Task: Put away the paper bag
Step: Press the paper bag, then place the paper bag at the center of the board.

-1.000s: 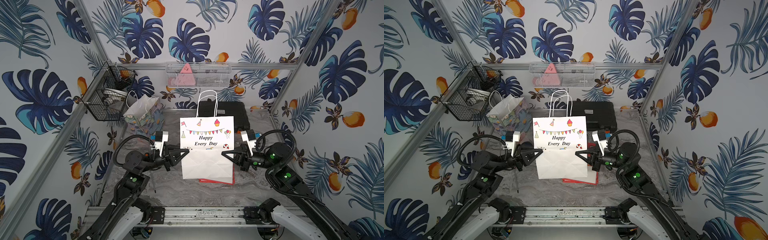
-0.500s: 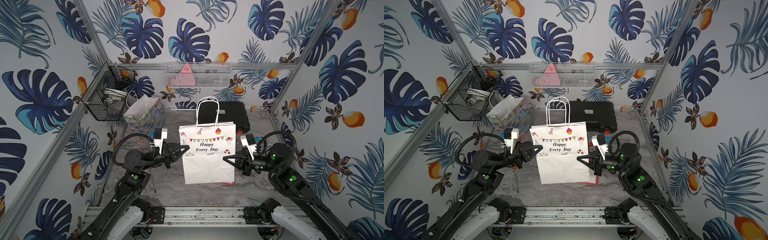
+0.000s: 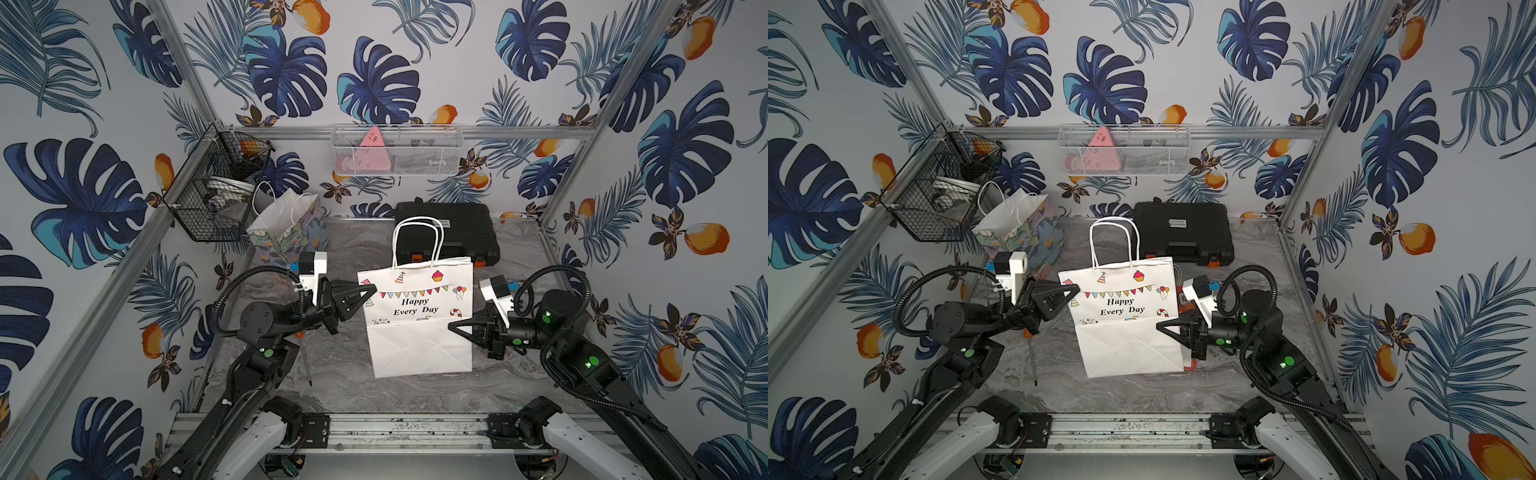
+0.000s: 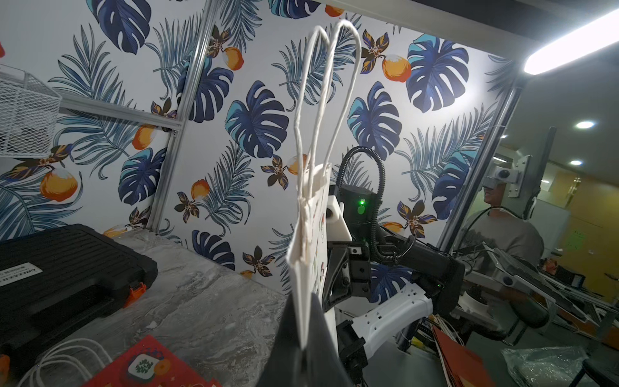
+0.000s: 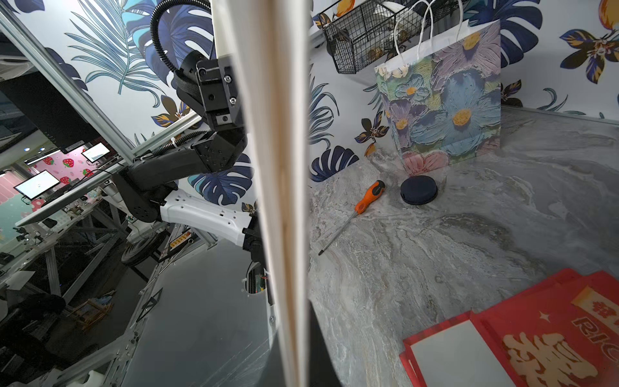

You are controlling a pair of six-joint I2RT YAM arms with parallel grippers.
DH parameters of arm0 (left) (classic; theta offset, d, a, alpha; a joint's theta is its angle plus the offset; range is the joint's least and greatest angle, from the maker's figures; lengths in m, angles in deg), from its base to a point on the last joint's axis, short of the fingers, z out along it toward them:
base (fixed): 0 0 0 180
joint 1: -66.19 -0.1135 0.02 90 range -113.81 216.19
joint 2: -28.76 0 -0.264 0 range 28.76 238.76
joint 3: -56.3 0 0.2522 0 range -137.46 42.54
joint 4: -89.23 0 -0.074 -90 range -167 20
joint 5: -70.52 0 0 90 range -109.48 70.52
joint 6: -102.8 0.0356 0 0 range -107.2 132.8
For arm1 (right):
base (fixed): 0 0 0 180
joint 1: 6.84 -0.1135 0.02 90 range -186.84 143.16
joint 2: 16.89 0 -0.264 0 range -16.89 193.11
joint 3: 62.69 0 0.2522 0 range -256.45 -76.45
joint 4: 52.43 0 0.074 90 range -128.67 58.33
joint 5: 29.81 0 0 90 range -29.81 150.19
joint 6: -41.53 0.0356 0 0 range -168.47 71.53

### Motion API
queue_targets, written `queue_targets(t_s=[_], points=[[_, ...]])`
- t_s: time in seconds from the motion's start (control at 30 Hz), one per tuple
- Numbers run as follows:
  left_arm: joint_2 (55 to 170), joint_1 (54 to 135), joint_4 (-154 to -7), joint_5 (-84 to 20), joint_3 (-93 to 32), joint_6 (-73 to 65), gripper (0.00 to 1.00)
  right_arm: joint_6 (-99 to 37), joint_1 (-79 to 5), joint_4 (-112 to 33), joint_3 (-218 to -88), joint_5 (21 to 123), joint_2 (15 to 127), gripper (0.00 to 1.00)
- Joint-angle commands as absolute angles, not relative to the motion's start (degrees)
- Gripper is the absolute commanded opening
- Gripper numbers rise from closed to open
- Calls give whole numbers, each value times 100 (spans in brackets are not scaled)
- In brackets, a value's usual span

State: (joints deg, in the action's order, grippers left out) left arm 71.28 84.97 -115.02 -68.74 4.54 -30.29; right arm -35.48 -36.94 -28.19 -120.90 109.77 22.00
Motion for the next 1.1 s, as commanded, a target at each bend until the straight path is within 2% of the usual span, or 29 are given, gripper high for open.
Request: queue_targets(t_s=[0.0, 0.03, 0.07, 0.13, 0.17, 0.2, 0.23, 0.27, 0.3, 0.47, 0.53, 0.6, 0.63, 0.7, 0.8, 1.07], points=[[7077, 8491, -11595, -6666, 351, -2826, 0, -3647, -3698, -2554, -12081, 11028, 2160, 0], [7077, 8490, -11560, -6659, 342, -2808, 9, -3651, -3698, -2530, -12083, 11028, 2153, 0], [7077, 8491, -11516, -6637, 320, -2792, 23, -3657, -3698, -2514, -12084, 11037, 2152, 0], [7053, 8490, -11463, -6594, 279, -2748, 31, -3677, -3698, -2465, -12092, 11085, 2143, 0], [7043, 8490, -11475, -6568, 258, -2753, 31, -3690, -3698, -2438, -12098, 11103, 2126, 0], [7047, 8491, -11509, -6564, 251, -2757, 25, -3701, -3698, -2397, -12110, 11107, 2110, 0], [7042, 8490, -11547, -6576, 244, -2762, 17, -3707, -3698, -2386, -12102, 11114, 2086, 0], [7046, 8491, -11566, -6563, 231, -2771, 3, -3709, -3700, -2365, -12100, 11116, 2062, 0], [7044, 8491, -11553, -6562, 233, -2776, 0, -3713, -3698, -2334, -12115, 11101, 2042, 0], [6965, 8491, -10781, -6439, 188, -2337, 2, -3462, -3698, -2409, -12081, 10926, 1936, 0], [6850, 8491, -10086, -6095, 135, -1978, 50, -3111, -3698, -2298, -12002, 10553, 1887, 0], [6646, 8486, -9191, -5273, 71, -1509, 96, -2718, -3698, -1981, -11861, 10104, 1865, 0], [6567, 8491, -8827, -4817, 76, -1379, 99, -2560, -3698, -1874, -11783, 9922, 1873, 0], [6434, 8491, -8051, -3878, 44, -1052, 99, -2118, -3698, -1845, -11561, 9518, 1924, 0], [6515, 8491, -7248, -3112, -82, -881, 99, -1632, -3700, -2296, -11322, 9233, 2169, 0], [6285, 8491, -6958, -2802, 118, -979, 99, -1387, -3539, -3232, -11089, 9243, 3333, 0]])
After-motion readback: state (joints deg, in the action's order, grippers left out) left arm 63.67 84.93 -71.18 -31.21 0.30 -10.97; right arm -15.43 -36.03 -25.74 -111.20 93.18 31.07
